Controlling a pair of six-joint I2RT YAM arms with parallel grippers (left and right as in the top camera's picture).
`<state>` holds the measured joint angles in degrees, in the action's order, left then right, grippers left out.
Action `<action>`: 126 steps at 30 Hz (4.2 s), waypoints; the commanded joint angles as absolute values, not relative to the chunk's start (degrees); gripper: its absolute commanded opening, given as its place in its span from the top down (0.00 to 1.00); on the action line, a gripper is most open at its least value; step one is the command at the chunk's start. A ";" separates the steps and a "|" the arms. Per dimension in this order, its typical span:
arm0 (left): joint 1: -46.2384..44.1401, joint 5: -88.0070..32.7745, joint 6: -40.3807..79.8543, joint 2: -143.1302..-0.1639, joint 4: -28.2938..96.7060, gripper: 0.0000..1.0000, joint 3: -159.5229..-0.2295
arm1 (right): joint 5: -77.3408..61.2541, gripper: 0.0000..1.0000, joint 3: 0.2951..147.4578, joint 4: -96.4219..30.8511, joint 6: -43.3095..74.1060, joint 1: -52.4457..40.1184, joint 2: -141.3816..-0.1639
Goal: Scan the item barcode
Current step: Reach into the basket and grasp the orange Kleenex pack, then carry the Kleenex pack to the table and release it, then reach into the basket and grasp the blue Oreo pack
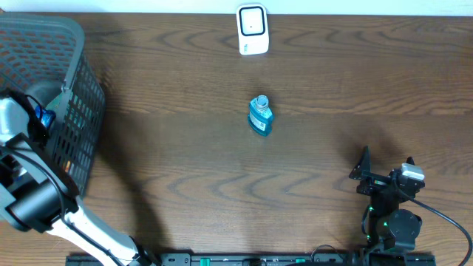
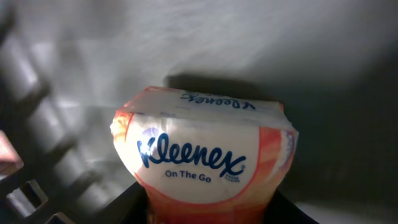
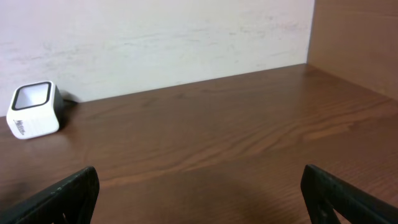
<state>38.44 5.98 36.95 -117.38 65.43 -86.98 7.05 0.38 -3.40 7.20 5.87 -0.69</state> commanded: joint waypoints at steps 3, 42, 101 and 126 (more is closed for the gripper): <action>38.48 6.28 36.03 -100.38 65.69 0.56 -89.10 | 6.96 0.01 0.32 -3.62 7.86 5.96 -0.38; -32.97 16.82 60.69 -106.02 64.25 0.55 -88.66 | 6.96 0.01 0.32 -3.62 7.86 5.96 -0.38; 36.10 15.11 -15.14 -122.52 56.71 0.10 -103.37 | 6.96 0.01 0.32 -3.62 7.86 5.96 -0.38; 39.79 9.02 -14.59 -134.43 56.66 0.93 -102.65 | 6.96 0.01 0.32 -3.62 7.86 5.96 -0.38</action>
